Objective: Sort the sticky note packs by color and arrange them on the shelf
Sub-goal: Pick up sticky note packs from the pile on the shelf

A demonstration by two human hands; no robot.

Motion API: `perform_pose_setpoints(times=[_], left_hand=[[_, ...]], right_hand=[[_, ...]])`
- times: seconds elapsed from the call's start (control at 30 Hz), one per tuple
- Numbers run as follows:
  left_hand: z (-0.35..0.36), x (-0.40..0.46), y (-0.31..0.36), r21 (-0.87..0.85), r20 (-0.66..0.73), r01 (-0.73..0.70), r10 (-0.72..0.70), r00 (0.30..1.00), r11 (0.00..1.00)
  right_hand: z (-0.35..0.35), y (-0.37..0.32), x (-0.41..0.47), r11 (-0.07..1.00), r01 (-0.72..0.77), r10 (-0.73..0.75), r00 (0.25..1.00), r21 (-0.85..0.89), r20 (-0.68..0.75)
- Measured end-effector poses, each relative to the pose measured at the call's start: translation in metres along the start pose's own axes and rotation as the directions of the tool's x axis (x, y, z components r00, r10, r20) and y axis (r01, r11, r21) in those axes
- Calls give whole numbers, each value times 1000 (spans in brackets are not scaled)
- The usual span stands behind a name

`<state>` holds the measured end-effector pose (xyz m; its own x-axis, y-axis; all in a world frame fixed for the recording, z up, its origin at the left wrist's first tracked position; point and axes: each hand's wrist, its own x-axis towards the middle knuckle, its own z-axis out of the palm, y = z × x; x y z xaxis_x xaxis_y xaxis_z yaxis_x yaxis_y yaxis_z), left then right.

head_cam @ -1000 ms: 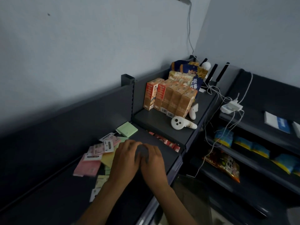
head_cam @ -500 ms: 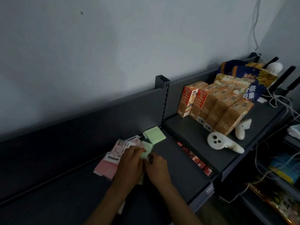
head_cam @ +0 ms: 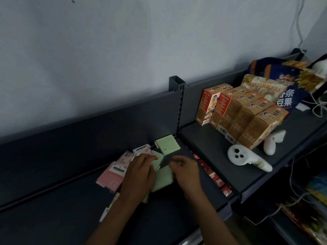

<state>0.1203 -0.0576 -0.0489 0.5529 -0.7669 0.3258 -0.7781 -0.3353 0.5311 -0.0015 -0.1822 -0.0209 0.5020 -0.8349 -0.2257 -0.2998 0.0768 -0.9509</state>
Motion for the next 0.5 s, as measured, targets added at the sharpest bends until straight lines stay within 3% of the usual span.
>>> perform_pose_setpoints(times=[0.17,0.3,0.37,0.43,0.5], left_hand=[[-1,10,22,-3,-3,-1,1,1000,1000],[-7,17,42,-112,-43,53,-58,997,992],[-11,20,52,-277,-69,132,-157,985,952],[-16,24,61,-500,-47,225,-286,957,836],[-20,27,68,-619,-39,240,-335,941,748]], right_hand=[[-24,-36,-3,971,216,-205,973,103,-103],[-26,-55,-9,918,327,-323,945,224,-54],[-21,-59,-12,903,342,-361,932,261,27],[-16,-56,-12,900,353,-382,921,255,74],[-14,-51,-8,899,370,-396,916,233,72]])
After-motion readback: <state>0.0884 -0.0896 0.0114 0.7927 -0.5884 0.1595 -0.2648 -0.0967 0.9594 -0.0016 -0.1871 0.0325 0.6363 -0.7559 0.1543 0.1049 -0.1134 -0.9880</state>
